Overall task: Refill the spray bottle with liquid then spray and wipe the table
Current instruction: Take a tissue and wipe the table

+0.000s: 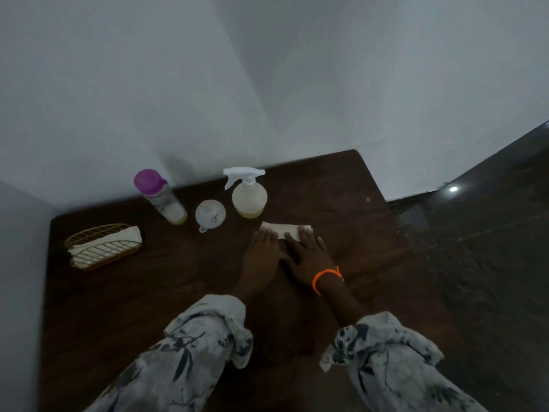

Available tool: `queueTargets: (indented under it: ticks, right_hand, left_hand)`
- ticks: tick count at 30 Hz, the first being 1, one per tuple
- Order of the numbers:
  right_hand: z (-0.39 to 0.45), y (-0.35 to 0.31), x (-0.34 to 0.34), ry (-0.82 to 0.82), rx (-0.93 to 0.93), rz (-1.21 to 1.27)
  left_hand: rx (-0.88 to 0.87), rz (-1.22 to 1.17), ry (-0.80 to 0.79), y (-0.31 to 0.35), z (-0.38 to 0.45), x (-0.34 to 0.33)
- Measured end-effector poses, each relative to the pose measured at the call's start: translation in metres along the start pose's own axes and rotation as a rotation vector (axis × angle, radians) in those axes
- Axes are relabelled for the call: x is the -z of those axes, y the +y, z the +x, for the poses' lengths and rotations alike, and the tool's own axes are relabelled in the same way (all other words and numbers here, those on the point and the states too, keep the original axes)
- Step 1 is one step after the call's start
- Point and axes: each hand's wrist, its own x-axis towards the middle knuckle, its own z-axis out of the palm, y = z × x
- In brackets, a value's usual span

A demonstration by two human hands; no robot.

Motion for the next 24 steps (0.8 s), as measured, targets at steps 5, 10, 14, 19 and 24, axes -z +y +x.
queueTargets:
  ticks: [5, 10, 14, 19, 24]
  right_hand:
    - [-0.060, -0.055, -0.054, 0.062, 0.118, 0.020]
    - [-0.146, -0.067, -0.108, 0.074, 0.173, -0.006]
    - [-0.177, -0.033, -0.112, 0.040, 0.117, -0.017]
    - [-0.181, 0.029, -0.083, 0.025, -0.034, -0.046]
    - [-0.175, 0.028, -0.072, -0.007, -0.059, -0.068]
  left_hand:
    - [0.018, -0.094, 0.036, -0.044, -0.089, -0.045]
    - [-0.059, -0.113, 0.017, -0.040, -0.193, -0.084]
    - [-0.042, -0.139, -0.020, 0.015, -0.206, -0.094]
    - [-0.139, -0.121, -0.145, 0.089, -0.161, -0.068]
    - [-0.170, -0.076, -0.123, 0.081, -0.149, -0.050]
